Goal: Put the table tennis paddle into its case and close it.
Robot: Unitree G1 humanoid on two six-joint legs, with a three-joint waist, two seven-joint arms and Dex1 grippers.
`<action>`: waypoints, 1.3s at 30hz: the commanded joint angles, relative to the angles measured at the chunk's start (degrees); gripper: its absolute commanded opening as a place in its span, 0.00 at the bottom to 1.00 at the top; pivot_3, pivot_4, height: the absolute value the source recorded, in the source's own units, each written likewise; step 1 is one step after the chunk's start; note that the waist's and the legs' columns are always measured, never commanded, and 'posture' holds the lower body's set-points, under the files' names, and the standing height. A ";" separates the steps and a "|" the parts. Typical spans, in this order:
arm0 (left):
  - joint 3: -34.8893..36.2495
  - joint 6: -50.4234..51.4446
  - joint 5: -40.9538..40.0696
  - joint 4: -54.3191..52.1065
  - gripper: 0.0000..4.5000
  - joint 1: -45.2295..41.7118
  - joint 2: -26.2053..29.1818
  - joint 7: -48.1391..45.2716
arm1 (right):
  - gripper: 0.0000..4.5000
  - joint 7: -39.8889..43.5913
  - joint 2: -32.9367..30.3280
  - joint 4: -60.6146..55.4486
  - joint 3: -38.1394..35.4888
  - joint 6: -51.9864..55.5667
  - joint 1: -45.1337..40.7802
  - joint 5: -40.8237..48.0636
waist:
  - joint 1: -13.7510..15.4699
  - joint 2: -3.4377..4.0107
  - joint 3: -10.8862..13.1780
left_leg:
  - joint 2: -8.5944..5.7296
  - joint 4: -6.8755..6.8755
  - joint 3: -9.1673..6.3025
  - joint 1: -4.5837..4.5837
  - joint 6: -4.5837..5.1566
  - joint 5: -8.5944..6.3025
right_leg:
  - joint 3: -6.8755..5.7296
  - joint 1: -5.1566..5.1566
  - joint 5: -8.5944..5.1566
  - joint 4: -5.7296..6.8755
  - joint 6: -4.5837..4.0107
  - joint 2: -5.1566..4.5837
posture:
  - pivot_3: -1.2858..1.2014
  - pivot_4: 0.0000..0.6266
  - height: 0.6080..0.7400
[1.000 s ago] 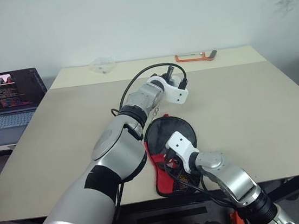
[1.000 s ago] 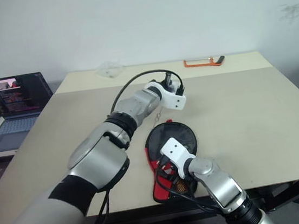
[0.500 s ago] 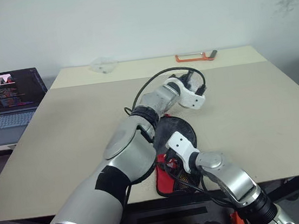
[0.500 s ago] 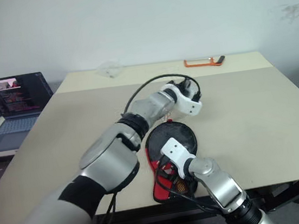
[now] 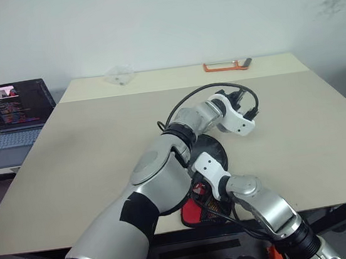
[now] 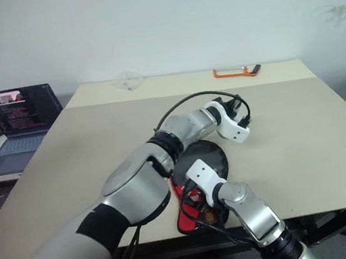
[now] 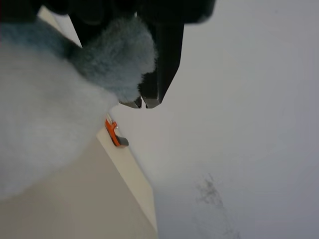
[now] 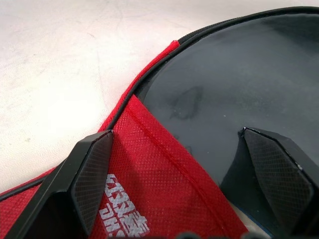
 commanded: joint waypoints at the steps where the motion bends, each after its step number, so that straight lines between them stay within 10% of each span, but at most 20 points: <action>1: 1.10 -1.78 -2.03 -3.04 0.01 -1.49 -1.76 -0.97 | 1.00 2.36 -0.01 8.90 5.74 6.00 4.19 1.45 | -0.01 0.01 -0.01 | 0.00 0.00 0.00 0.00 0.00 0.00 | 0.00 0.00 0.00 0.00 0.00 0.00 | 0.52 0.24 1.00; 15: 4.71 -4.76 -6.78 -3.08 0.01 1.82 -2.84 -10.54 | 1.00 2.30 0.13 9.50 5.46 5.76 3.76 1.34 | -0.08 0.20 -0.14 | 0.01 0.00 -0.01 0.11 0.01 0.00 | -0.02 0.15 0.00 -0.02 0.00 0.00 | 0.52 0.24 1.00; 29: 9.06 -7.06 -12.99 -3.85 0.99 3.52 -1.29 -17.52 | 1.00 3.06 -0.21 10.26 5.55 5.06 3.21 1.23 | -0.33 0.51 -0.32 | 0.03 0.00 -0.01 0.23 0.02 -0.01 | -0.02 0.28 -0.01 -0.04 0.02 0.01 | 0.52 0.24 1.00; 39: 20.99 -5.13 -24.34 -4.65 1.00 0.97 1.24 -21.53 | 1.00 3.64 -0.42 12.01 5.15 3.96 1.76 1.12 | -0.53 0.51 -0.32 | 0.04 0.01 -0.05 0.32 0.03 -0.01 | -0.05 0.38 -0.01 -0.04 0.02 0.02 | 0.52 0.24 1.00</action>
